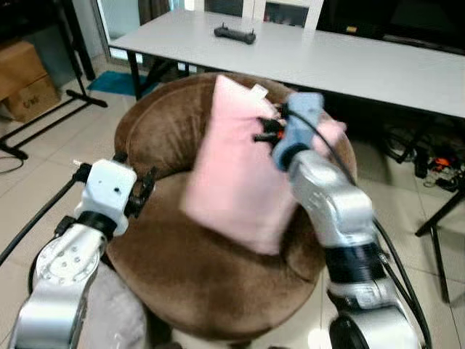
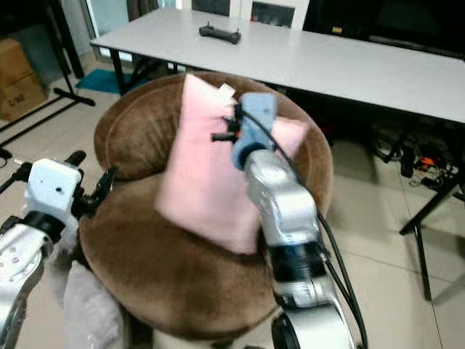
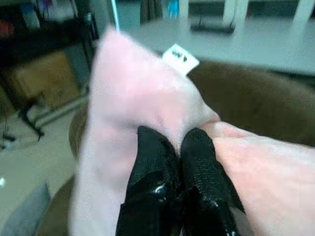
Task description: Move the pillow to the sofa from floor
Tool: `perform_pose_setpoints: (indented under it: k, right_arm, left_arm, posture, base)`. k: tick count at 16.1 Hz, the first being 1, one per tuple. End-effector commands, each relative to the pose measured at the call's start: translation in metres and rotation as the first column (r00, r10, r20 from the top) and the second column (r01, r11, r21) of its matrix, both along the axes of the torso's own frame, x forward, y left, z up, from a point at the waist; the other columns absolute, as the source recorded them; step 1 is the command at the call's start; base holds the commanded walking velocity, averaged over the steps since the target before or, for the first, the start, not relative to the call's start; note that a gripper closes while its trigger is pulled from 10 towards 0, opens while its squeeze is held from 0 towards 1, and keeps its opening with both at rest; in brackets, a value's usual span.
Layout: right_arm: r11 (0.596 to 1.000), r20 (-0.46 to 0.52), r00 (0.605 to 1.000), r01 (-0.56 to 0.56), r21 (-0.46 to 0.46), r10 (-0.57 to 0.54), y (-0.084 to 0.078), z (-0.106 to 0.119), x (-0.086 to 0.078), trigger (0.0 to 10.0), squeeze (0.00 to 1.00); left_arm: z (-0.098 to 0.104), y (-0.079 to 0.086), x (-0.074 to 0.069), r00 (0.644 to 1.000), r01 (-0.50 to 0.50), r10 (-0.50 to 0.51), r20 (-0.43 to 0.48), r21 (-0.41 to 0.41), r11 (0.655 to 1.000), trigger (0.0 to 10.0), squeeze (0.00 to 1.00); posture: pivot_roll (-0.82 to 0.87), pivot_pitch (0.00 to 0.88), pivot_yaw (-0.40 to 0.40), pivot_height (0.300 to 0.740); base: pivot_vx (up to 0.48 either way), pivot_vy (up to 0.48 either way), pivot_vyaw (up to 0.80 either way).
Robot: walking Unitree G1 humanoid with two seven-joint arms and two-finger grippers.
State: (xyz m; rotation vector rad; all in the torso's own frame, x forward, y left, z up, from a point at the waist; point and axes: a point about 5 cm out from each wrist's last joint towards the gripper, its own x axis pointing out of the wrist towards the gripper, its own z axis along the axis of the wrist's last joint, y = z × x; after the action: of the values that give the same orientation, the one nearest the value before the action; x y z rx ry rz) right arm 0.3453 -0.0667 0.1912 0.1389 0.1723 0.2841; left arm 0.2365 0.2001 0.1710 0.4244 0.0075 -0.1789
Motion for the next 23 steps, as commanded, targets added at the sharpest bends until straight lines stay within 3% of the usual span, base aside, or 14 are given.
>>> perform_pose_setpoints:
  k: [1,5,6,8,10,13,15,17,20,23]
  right_arm:
    - [1.000,0.002,1.000,0.010,0.014,-0.010,0.003,0.007,0.007,10.0,0.00]
    - [0.996,-0.147,0.988,0.065,0.054,-0.057,0.025,-0.012,0.024,10.0,0.00]
    - [0.988,-0.240,0.964,0.138,0.076,-0.116,0.031,-0.027,0.029,10.0,0.00]
    - [0.977,-0.311,0.937,0.193,0.087,-0.158,0.031,-0.040,0.030,10.0,0.00]
    - [0.941,-0.397,0.876,0.329,0.076,-0.274,0.013,-0.063,0.032,10.0,0.00]
    - [0.862,-0.443,0.795,0.499,0.090,-0.414,-0.021,-0.073,0.037,10.0,0.00]
    - [0.793,-0.455,0.731,0.603,0.084,-0.508,-0.048,-0.073,0.040,10.0,0.00]
    - [0.742,-0.469,0.698,0.659,0.123,-0.542,-0.065,-0.069,0.043,10.0,0.00]
    - [0.697,-0.509,0.642,0.708,0.109,-0.573,-0.076,-0.078,0.039,10.0,0.00]
    - [0.708,-0.541,0.642,0.697,0.117,-0.543,-0.072,-0.089,0.035,10.0,0.00]
  left_arm:
    - [0.001,0.001,-0.003,1.000,0.018,-0.018,-0.017,0.008,1.000,10.0,0.00]
    - [-0.009,0.001,-0.014,0.989,0.086,-0.082,-0.121,0.028,0.996,10.0,0.00]
    - [-0.014,0.001,-0.022,0.978,0.125,-0.117,-0.175,0.037,0.991,10.0,0.00]
    - [-0.015,0.002,-0.026,0.971,0.144,-0.133,-0.200,0.043,0.989,10.0,0.00]
    - [-0.015,0.002,-0.029,0.961,0.169,-0.155,-0.228,0.046,0.984,10.0,0.00]
    - [-0.015,0.000,-0.034,0.942,0.224,-0.208,-0.262,0.032,0.974,10.0,0.00]
    - [-0.015,-0.005,-0.040,0.912,0.286,-0.281,-0.299,-0.028,0.958,10.0,0.00]
    - [-0.011,-0.007,-0.046,0.884,0.327,-0.342,-0.320,-0.101,0.940,10.0,0.00]
    - [-0.008,-0.007,-0.047,0.868,0.351,-0.367,-0.336,-0.110,0.930,10.0,0.00]
    - [-0.006,-0.007,-0.046,0.861,0.358,-0.376,-0.342,-0.117,0.927,10.0,0.00]
  posture:
    - [0.13,0.000,-0.068,0.740]
    - [0.15,0.000,-0.078,0.740]
    - [0.16,0.000,-0.079,0.740]
    - [0.16,0.000,-0.079,0.740]
    - [0.17,0.000,-0.079,0.740]
    - [0.18,0.000,-0.079,0.740]
    - [0.18,0.000,-0.079,0.740]
    - [0.18,0.000,-0.073,0.740]
    - [0.18,0.000,-0.068,0.740]
    - [0.18,0.000,-0.062,0.740]
  base:
    - [0.000,0.000,0.00]
    - [0.000,0.000,0.00]
    - [0.000,0.000,0.00]
    - [0.000,0.000,0.00]
    - [0.000,0.000,0.00]
    - [0.000,0.000,0.00]
    - [0.000,0.000,0.00]
    - [0.000,0.000,0.00]
    - [0.000,0.000,0.00]
    - [0.000,0.000,0.00]
